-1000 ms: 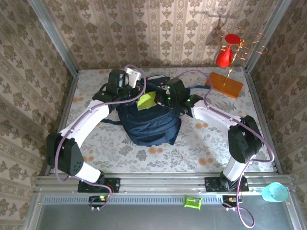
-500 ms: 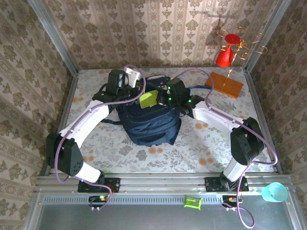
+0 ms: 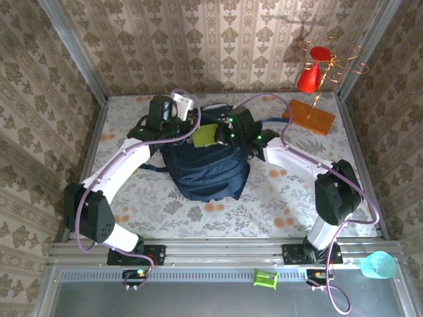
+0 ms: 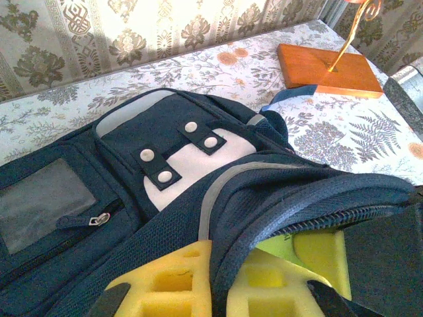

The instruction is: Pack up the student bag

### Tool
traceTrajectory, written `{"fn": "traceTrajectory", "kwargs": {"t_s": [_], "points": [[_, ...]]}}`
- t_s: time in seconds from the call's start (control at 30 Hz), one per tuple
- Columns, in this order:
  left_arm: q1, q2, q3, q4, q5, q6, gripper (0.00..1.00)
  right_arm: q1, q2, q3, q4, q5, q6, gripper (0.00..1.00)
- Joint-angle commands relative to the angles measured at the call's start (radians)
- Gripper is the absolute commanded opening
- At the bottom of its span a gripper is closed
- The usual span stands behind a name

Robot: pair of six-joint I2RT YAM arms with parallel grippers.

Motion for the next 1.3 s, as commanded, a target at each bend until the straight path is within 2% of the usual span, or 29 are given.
{"fn": "traceTrajectory", "kwargs": {"t_s": [0.0,0.07,0.2,0.37,0.47,0.67,0.83,1.0,1.1,1.27], "points": [[0.004,-0.057,0.007,0.176,0.041,-0.056,0.0,0.002,0.054,0.04,0.074,-0.02,-0.013,0.09],[0.002,-0.06,-0.01,0.185,0.043,-0.079,0.0,0.001,0.097,0.102,0.075,-0.06,-0.042,0.16],[-0.011,-0.083,-0.045,0.185,-0.027,-0.135,0.0,-0.009,0.084,0.132,0.005,-0.038,-0.127,0.3],[-0.054,-0.097,-0.094,0.198,-0.133,-0.143,0.0,-0.031,-0.05,0.016,-0.042,-0.101,-0.206,0.44],[-0.064,-0.091,-0.111,0.208,-0.147,-0.157,0.0,-0.032,-0.17,-0.091,-0.044,-0.113,-0.234,0.5],[-0.084,-0.082,-0.13,0.215,-0.161,-0.156,0.0,-0.059,-0.355,-0.302,0.039,-0.144,-0.205,0.53],[-0.094,-0.067,-0.142,0.212,-0.167,-0.156,0.0,-0.101,-0.42,-0.41,0.196,-0.225,-0.144,0.54],[-0.098,-0.071,-0.153,0.206,-0.171,-0.159,0.0,-0.084,-0.492,-0.466,-0.012,-0.075,-0.12,0.53],[-0.104,-0.077,-0.159,0.193,-0.169,-0.154,0.0,-0.08,-0.492,-0.518,0.013,-0.085,-0.091,0.54],[-0.129,-0.117,-0.19,0.141,-0.164,-0.141,0.0,-0.119,-0.36,-0.423,0.006,-0.1,-0.123,0.52]]}}
